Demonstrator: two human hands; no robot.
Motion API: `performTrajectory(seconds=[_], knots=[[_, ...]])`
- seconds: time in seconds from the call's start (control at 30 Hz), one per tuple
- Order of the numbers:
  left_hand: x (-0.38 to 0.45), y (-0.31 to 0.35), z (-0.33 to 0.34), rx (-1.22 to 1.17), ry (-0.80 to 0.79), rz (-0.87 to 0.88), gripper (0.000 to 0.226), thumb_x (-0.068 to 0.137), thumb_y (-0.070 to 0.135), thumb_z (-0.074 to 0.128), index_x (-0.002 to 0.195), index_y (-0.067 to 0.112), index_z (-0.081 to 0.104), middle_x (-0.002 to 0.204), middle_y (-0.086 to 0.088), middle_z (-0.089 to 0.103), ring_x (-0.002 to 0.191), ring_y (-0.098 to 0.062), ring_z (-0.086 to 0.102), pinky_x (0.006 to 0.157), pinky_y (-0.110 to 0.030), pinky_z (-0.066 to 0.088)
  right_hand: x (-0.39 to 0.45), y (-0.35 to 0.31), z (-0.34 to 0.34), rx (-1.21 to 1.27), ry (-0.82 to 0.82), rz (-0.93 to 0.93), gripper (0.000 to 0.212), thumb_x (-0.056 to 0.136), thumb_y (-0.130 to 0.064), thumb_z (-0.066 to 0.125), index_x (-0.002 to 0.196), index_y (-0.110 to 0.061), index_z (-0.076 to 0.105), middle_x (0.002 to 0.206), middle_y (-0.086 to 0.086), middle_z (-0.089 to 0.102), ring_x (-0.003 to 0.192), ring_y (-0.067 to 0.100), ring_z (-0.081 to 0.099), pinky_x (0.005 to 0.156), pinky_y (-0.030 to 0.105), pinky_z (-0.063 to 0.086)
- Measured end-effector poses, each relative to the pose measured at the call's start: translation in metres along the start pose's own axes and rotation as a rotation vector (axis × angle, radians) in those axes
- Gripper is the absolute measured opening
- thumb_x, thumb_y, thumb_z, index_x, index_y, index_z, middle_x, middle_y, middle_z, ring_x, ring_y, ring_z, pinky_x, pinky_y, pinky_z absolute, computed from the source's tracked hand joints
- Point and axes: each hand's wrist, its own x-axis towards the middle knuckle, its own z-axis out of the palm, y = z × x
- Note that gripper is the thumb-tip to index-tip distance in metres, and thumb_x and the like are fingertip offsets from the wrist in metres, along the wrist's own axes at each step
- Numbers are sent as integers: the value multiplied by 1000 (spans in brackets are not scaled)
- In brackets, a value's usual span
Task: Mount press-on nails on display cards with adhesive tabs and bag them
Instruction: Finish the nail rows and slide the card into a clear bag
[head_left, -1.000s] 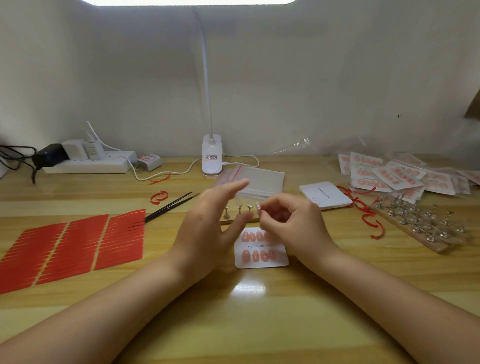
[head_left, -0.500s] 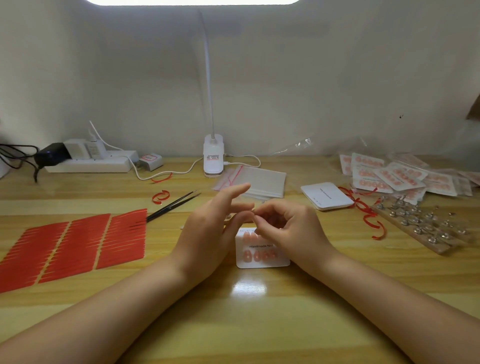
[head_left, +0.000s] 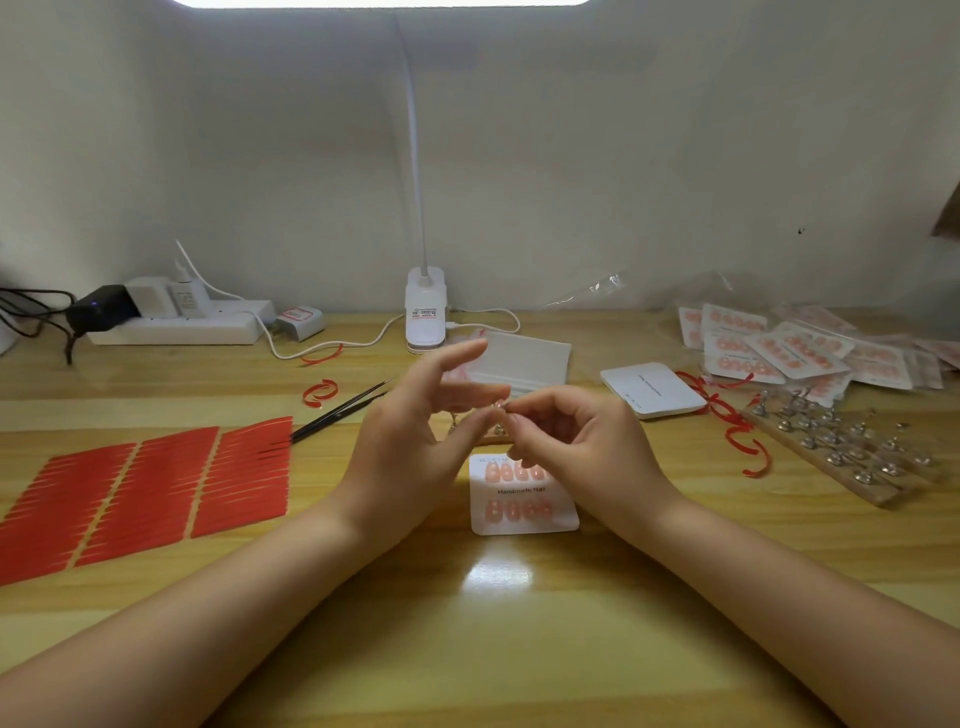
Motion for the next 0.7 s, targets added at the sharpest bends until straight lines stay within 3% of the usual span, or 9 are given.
performTrajectory(seconds=[0.07, 0.17, 0.43, 0.53, 0.7], knots=[[4, 4, -4, -80, 20, -35, 55, 79, 21, 74, 128, 25, 50, 99, 4, 74, 96, -9, 70, 86, -37, 58, 0, -5, 0, 17, 6, -4, 9, 87, -5, 69, 90, -13, 73, 69, 7, 71, 62, 15, 68, 61, 21, 54], [8, 10, -6, -127, 36, -41, 57, 75, 18, 77, 126, 24, 52, 94, 3, 75, 93, -9, 71, 83, -28, 57, 1, -11, -2, 6, 19, -15, 8, 86, -6, 70, 90, -12, 73, 69, 4, 71, 62, 13, 67, 61, 24, 55], [4, 14, -6, 79, 123, 131, 60, 75, 15, 80, 129, 14, 52, 99, 5, 73, 96, -3, 70, 88, -29, 56, -3, -19, 2, 27, 19, 14, 3, 88, -10, 69, 89, -9, 72, 69, 6, 71, 60, 13, 68, 58, 20, 54], [4, 15, -5, 131, 140, 205, 57, 75, 11, 80, 125, 11, 52, 98, 0, 72, 94, -8, 70, 86, -31, 57, -3, -21, 3, 83, 31, 55, 2, 87, -9, 69, 86, -8, 70, 66, 5, 71, 58, 12, 68, 55, 19, 53], [5, 16, -6, 65, 146, 165, 49, 77, 13, 77, 119, 13, 53, 92, 2, 69, 89, -8, 69, 83, -27, 56, -4, -25, 4, 135, 45, 89, 3, 86, -10, 70, 83, -9, 68, 66, 5, 70, 59, 13, 68, 55, 20, 53]])
